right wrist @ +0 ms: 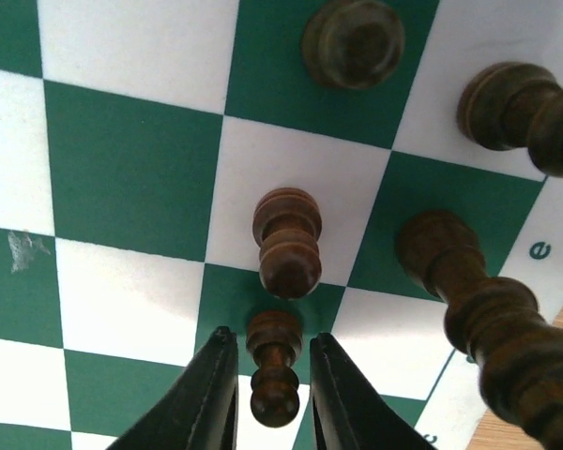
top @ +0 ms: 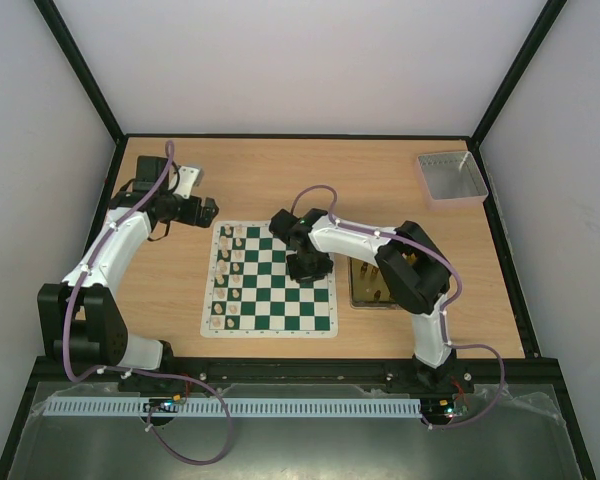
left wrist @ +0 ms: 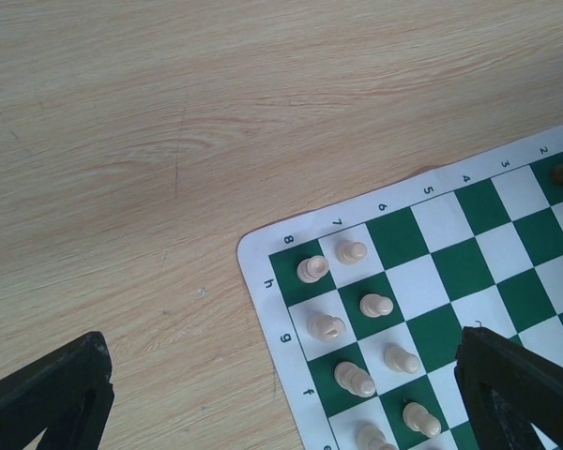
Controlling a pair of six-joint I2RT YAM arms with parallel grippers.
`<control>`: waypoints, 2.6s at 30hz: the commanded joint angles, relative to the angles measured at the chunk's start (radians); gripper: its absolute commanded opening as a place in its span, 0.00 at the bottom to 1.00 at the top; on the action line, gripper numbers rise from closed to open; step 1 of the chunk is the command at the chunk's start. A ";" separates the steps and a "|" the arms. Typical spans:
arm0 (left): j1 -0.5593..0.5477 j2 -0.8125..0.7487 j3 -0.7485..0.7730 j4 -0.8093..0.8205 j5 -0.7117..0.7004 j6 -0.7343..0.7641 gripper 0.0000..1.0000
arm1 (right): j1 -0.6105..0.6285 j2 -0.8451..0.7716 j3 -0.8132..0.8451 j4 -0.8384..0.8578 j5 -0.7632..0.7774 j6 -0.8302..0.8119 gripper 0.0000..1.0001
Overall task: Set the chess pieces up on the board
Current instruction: Place the chess piece on the chessboard, then pick up the chess piece from the storage box.
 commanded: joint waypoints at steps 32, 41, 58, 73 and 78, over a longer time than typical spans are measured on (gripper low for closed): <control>0.013 -0.028 -0.035 0.008 0.048 0.005 0.99 | -0.199 -0.360 0.028 -0.276 0.086 0.004 0.33; 0.013 -0.001 -0.011 0.003 0.044 0.004 0.99 | -0.358 -0.542 -0.274 -0.235 0.110 0.005 0.32; 0.011 0.020 0.004 -0.004 0.042 0.005 0.99 | -0.374 -0.538 -0.494 -0.050 0.034 0.031 0.32; 0.011 0.031 0.018 -0.011 0.037 0.006 0.99 | -0.379 -0.494 -0.596 0.068 0.030 0.033 0.29; 0.011 0.035 0.023 -0.013 0.035 0.005 0.99 | -0.380 -0.484 -0.614 0.085 0.033 0.029 0.19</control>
